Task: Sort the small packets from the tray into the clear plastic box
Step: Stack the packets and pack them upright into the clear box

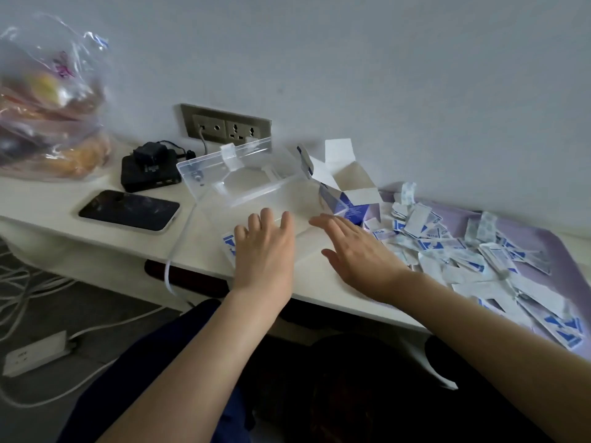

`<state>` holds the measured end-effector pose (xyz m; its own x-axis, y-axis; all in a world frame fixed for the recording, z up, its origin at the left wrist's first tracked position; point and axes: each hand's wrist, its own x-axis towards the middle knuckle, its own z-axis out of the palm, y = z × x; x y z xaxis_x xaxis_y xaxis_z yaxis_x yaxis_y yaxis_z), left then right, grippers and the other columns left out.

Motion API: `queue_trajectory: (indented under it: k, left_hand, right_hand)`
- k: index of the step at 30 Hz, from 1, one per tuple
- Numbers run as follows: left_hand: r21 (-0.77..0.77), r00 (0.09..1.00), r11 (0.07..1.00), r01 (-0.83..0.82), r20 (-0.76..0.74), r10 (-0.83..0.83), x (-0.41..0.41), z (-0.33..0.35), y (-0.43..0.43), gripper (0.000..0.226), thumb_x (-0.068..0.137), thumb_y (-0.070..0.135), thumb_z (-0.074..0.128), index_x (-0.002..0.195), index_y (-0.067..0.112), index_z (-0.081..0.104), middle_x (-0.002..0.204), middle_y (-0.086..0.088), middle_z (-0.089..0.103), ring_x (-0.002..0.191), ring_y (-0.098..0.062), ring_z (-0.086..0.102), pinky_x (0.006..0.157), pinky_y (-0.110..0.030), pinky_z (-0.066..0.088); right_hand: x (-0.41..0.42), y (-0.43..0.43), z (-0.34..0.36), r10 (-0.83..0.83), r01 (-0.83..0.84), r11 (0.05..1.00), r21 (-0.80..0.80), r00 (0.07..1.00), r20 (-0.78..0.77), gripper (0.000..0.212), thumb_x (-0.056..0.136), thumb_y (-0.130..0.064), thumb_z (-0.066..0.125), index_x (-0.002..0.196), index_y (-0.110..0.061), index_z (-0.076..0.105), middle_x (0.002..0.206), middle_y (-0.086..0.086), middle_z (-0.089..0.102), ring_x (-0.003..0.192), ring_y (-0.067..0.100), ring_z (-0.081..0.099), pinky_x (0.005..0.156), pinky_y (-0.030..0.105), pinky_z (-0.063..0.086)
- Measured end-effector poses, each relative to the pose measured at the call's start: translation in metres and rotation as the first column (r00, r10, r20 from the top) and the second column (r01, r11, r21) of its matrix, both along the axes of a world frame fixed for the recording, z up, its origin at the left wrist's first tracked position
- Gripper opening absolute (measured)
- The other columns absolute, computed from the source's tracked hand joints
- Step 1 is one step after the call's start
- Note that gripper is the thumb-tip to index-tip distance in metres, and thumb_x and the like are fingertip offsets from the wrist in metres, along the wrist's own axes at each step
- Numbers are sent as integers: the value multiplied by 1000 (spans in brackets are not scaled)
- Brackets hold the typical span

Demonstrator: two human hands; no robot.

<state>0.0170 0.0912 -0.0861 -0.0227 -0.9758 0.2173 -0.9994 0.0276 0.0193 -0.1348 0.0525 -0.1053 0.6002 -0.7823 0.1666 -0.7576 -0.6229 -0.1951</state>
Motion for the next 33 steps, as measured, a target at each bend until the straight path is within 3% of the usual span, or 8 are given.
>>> queue_trajectory:
  k: [4, 8, 13, 17, 20, 25, 30, 33]
  left_hand:
    - [-229, 988, 962, 147, -16, -154, -32, -9, -10, 37, 57, 5, 81, 87, 11, 61, 81, -10, 57, 71, -29, 57, 58, -34, 44]
    - [-226, 918, 908, 352, -105, -382, -70, -16, -16, 32, 60, -1, 75, 85, 12, 60, 81, -8, 57, 71, -29, 58, 58, -32, 45]
    - [-8, 887, 893, 451, -111, -449, -104, -32, -16, 30, 93, 16, 49, 123, 15, 45, 122, -7, 46, 108, -24, 48, 84, -31, 39]
    - [160, 892, 879, 449, -133, -432, -120, -48, -20, 39, 96, 26, 45, 132, 14, 36, 135, -9, 37, 121, -27, 39, 94, -33, 36]
    - [268, 920, 881, 390, -83, -383, -128, -63, -23, 45, 96, 31, 42, 137, 13, 31, 142, -13, 28, 131, -30, 29, 103, -33, 29]
    - [265, 924, 889, 373, -14, -383, -142, -70, -26, 42, 97, 31, 37, 134, 11, 34, 138, -15, 37, 128, -31, 32, 108, -34, 25]
    - [210, 893, 868, 450, -76, -444, -151, -67, -25, 32, 98, 27, 37, 128, 15, 42, 129, -7, 46, 118, -24, 45, 94, -31, 34]
    - [133, 892, 883, 451, -94, -441, -155, -61, -26, 26, 99, 25, 34, 119, 13, 48, 122, -6, 48, 111, -22, 48, 88, -29, 37]
  right_hand:
    - [-34, 11, -6, -7, 8, 998, -57, 1000, 10, 40, 86, -6, 54, 126, -7, 49, 126, 9, 54, 115, 27, 53, 95, 30, 39]
    - [-68, 11, -13, -193, 193, 979, -69, 981, 10, 35, 83, -6, 57, 117, -12, 51, 114, 9, 56, 103, 30, 56, 86, 28, 37]
    - [-118, 9, -11, -472, 480, 876, 56, 875, -105, 65, 88, -38, 58, 139, -12, 28, 140, 7, 35, 130, 24, 32, 107, 32, 27]
    - [-160, 8, -13, -583, 629, 753, 196, 774, -247, 108, 67, -58, 71, 146, -13, 12, 147, 11, 28, 135, 29, 28, 111, 40, 25]
    - [-178, 10, -14, -617, 658, 674, 336, 752, -234, 117, 65, -57, 74, 148, -16, 3, 151, 12, 20, 137, 33, 25, 110, 44, 27]
    - [-183, 7, -21, -582, 608, 729, 315, 792, -182, 98, 75, -48, 70, 147, -15, 11, 149, 10, 27, 137, 27, 26, 109, 41, 28]
    - [-174, 4, -16, -498, 524, 773, 357, 850, -170, 77, 83, -36, 65, 144, -17, 22, 148, 4, 30, 135, 22, 31, 101, 37, 34]
    - [-173, 0, -15, -493, 505, 787, 354, 860, -130, 56, 85, -33, 63, 134, -19, 42, 140, 5, 40, 127, 22, 39, 100, 35, 36]
